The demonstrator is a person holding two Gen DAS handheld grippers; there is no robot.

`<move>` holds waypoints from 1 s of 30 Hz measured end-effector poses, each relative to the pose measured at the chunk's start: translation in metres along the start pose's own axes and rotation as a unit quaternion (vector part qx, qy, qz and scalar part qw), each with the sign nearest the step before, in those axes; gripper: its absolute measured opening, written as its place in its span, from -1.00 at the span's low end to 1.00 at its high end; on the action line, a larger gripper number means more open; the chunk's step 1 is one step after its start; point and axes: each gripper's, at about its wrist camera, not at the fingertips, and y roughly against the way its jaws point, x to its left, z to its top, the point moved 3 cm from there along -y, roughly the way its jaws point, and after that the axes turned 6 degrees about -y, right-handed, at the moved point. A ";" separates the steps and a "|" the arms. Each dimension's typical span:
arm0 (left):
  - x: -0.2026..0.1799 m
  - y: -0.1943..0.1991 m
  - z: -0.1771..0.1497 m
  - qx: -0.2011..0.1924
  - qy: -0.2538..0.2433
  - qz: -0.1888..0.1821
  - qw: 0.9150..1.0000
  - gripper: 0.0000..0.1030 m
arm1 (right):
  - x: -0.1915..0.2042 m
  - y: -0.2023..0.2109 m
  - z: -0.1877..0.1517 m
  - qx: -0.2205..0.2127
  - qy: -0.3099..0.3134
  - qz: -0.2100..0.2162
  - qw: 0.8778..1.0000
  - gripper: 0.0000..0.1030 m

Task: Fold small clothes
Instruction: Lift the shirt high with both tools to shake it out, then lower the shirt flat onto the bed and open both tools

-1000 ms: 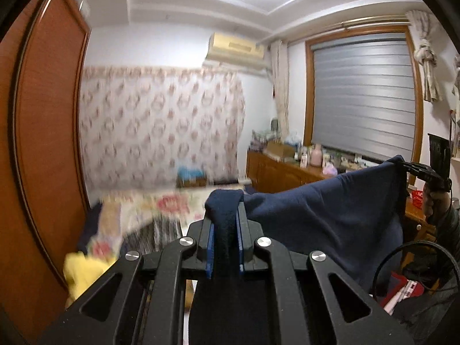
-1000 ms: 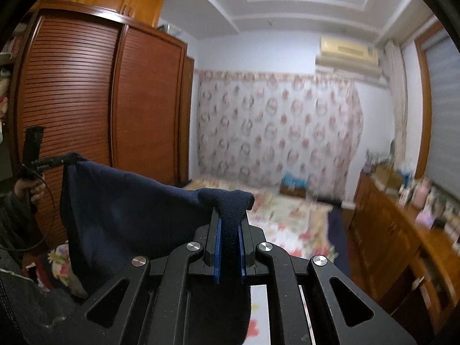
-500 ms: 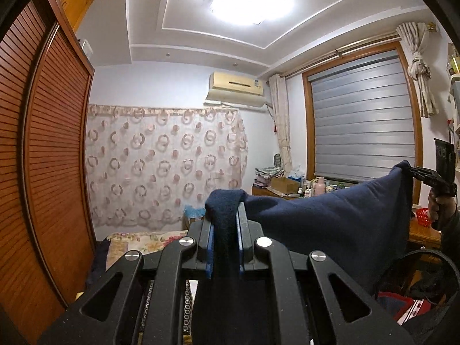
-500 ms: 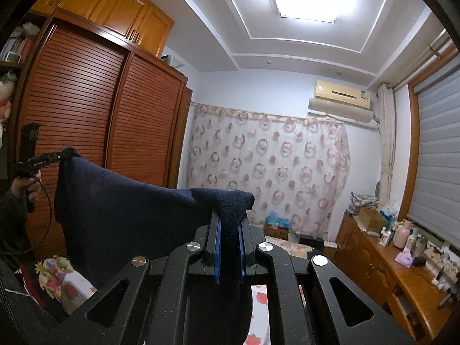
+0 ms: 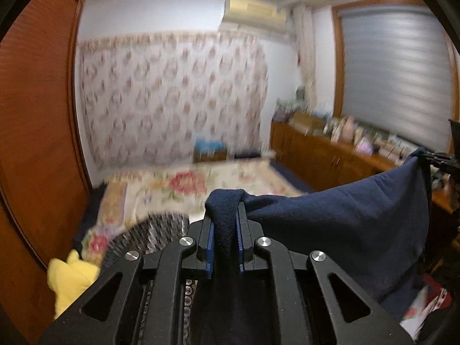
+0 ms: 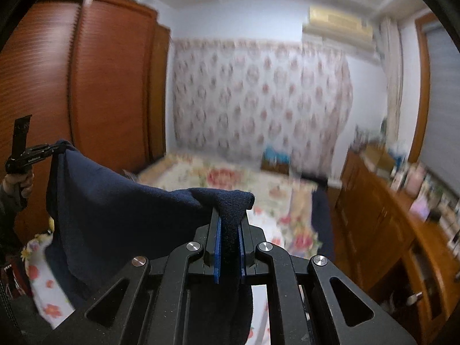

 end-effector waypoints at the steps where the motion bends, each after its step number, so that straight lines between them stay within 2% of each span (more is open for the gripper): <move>1: 0.001 -0.028 -0.011 0.021 0.003 0.002 1.000 -0.75 | -0.007 -0.027 -0.006 0.018 -0.007 -0.003 1.000 -0.82; 5: -0.004 -0.097 -0.034 0.079 0.001 0.006 0.997 -0.75 | -0.035 -0.124 -0.029 0.085 -0.039 -0.011 0.996 -0.82; 7: -0.005 -0.115 -0.037 0.092 0.003 0.008 0.996 -0.75 | -0.046 -0.159 -0.034 0.108 -0.048 -0.017 0.993 -0.82; 10: -0.004 -0.131 -0.036 0.106 0.004 0.009 0.994 -0.75 | -0.063 -0.192 -0.031 0.125 -0.066 -0.012 0.990 -0.82; 16: -0.005 -0.157 -0.036 0.133 0.001 0.008 0.991 -0.74 | -0.073 -0.223 -0.018 0.149 -0.071 -0.007 0.986 -0.82; 21: -0.005 -0.170 -0.034 0.147 -0.001 0.006 0.989 -0.74 | -0.072 -0.234 -0.035 0.158 -0.074 -0.006 0.985 -0.81; 29: -0.002 -0.185 -0.032 0.160 -0.005 0.001 0.987 -0.73 | -0.071 -0.251 -0.045 0.162 -0.060 -0.010 0.985 -0.81; 30: -0.002 -0.188 -0.032 0.164 -0.005 0.002 0.987 -0.66 | -0.071 -0.254 -0.046 0.163 -0.060 -0.010 0.985 -0.81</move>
